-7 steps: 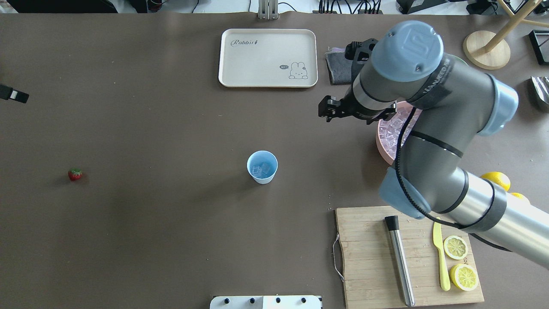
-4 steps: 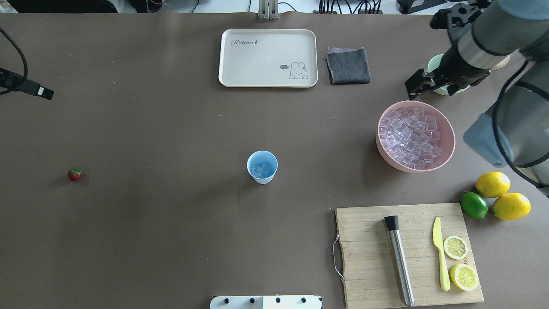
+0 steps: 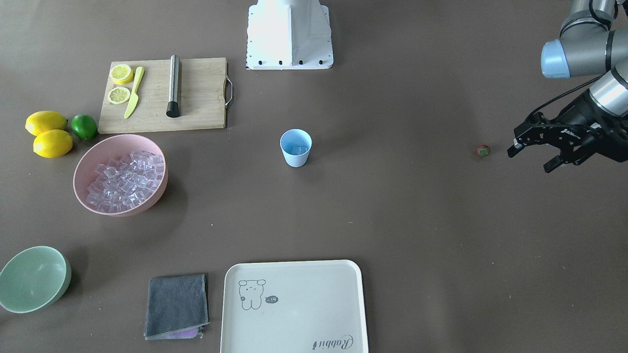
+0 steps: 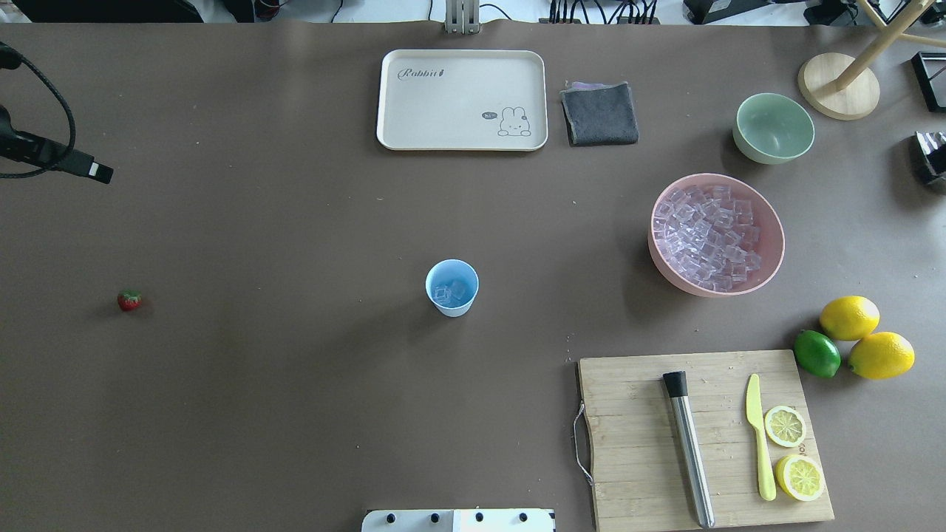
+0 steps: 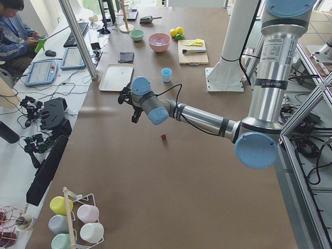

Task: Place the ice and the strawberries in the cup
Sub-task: 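Move the left gripper down to the red strawberry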

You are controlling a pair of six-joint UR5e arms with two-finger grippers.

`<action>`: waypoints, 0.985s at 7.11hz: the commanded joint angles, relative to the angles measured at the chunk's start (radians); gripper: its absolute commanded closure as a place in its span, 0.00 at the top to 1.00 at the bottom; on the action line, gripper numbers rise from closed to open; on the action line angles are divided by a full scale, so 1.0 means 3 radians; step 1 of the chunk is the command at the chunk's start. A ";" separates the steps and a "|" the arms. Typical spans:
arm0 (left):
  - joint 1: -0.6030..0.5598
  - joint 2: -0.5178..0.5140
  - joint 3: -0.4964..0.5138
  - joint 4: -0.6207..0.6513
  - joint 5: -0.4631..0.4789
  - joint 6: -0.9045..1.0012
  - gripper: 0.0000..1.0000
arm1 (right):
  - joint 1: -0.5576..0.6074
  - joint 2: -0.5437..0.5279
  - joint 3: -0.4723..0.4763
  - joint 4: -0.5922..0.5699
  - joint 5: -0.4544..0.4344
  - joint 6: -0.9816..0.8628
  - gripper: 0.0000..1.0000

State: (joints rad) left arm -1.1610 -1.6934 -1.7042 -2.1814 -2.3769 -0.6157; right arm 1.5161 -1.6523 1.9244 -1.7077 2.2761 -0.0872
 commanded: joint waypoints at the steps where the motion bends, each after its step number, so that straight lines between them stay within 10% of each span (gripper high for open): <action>1: 0.0080 0.0116 0.0010 -0.0030 0.0114 -0.0034 0.99 | 0.0432 -0.0544 -0.0109 0.0026 0.0271 -0.0230 1.00; 7: 0.0764 0.0550 0.0072 -0.0274 0.0936 -0.0064 0.99 | 0.0459 -0.0613 -0.0263 0.0027 0.0241 -0.0195 1.00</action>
State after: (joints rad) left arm -0.9820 -1.5759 -1.6817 -2.2240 -2.1467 -0.6293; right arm 1.6533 -1.8339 1.8463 -1.6996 2.3489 -0.1458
